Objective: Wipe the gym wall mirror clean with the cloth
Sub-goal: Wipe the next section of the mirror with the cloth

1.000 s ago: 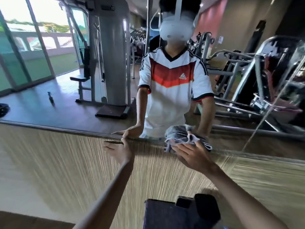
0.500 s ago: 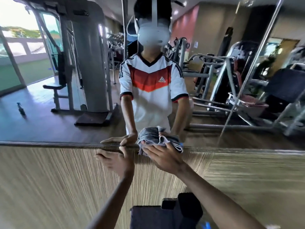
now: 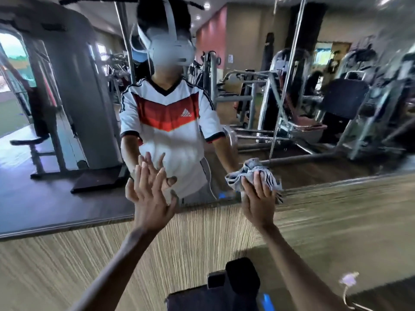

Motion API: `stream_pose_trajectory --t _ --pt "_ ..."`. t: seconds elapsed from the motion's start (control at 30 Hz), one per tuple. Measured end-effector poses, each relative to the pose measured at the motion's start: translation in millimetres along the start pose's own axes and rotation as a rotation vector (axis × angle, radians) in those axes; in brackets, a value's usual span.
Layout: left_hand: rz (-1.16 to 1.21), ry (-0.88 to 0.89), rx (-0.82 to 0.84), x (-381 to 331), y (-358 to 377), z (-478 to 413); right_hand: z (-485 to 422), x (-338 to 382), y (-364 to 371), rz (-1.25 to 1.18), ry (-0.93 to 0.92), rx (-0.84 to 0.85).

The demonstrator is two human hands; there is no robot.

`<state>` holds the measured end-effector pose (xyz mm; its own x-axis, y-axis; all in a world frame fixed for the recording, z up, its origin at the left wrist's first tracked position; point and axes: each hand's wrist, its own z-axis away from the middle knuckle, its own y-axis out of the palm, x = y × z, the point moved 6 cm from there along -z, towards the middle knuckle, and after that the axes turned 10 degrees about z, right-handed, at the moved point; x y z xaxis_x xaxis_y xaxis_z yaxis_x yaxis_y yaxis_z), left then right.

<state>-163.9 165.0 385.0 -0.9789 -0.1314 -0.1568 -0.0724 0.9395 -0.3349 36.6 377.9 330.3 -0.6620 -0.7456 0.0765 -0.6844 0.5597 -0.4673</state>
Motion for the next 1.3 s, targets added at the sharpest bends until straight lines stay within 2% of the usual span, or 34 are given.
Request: stream_pose_trajectory --t 0.07,0.13,0.2,0.27,0.33,0.4,0.53,0.67,0.73,0.8,0.87,0.9,0.93,1.03,1.1,1.2,1.3 --pt "-0.033 0.111 -0.002 -7 -1 -25 -13 15 -2 -0.101 0.314 -0.054" --pt "-0.062 0.227 -0.037 -18 -5 -50 -30 42 -6 -0.196 0.513 -0.128" --pt "-0.072 0.306 -0.09 -27 -7 -70 -36 77 -6 -0.198 0.449 -0.107" --pt "-0.091 0.33 -0.126 -28 -6 -83 -28 96 -2 -0.097 0.19 -0.052" --pt "-0.175 0.334 -0.17 -25 -4 -87 -12 88 3 -0.035 -0.055 -0.045" --pt "-0.261 0.326 -0.187 -24 0 -87 0 64 3 -0.003 -0.129 -0.056" --pt "-0.308 0.291 -0.18 -25 7 -85 -20 21 -5 0.05 0.122 -0.112" --pt "-0.31 0.315 -0.153 -22 10 -83 -65 43 -20 -0.054 0.276 -0.194" --pt "-0.31 0.317 -0.149 -22 10 -82 -72 66 -22 -0.049 0.215 -0.219" --pt "-0.297 0.331 -0.131 -21 10 -81 -64 76 -16 -0.007 0.056 -0.216" --pt "-0.282 0.346 -0.12 -20 10 -81 -46 68 -8 0.04 -0.08 -0.182" --pt "-0.276 0.347 -0.114 -20 10 -81 -38 60 -6 0.049 -0.088 -0.161" --pt "-0.271 0.344 -0.111 -20 11 -80 -33 48 -6 0.049 -0.041 -0.158" --pt "-0.28 0.339 -0.127 -20 12 -81 -56 22 -20 0.032 0.255 -0.199" --pt "-0.267 0.34 -0.129 -21 12 -80 -93 23 -38 0.014 0.347 -0.26" --pt "-0.261 0.343 -0.128 -20 12 -80 -137 43 -56 -0.024 0.35 -0.31" --pt "-0.257 0.341 -0.121 -19 12 -80 -130 68 -52 0.02 0.13 -0.324"
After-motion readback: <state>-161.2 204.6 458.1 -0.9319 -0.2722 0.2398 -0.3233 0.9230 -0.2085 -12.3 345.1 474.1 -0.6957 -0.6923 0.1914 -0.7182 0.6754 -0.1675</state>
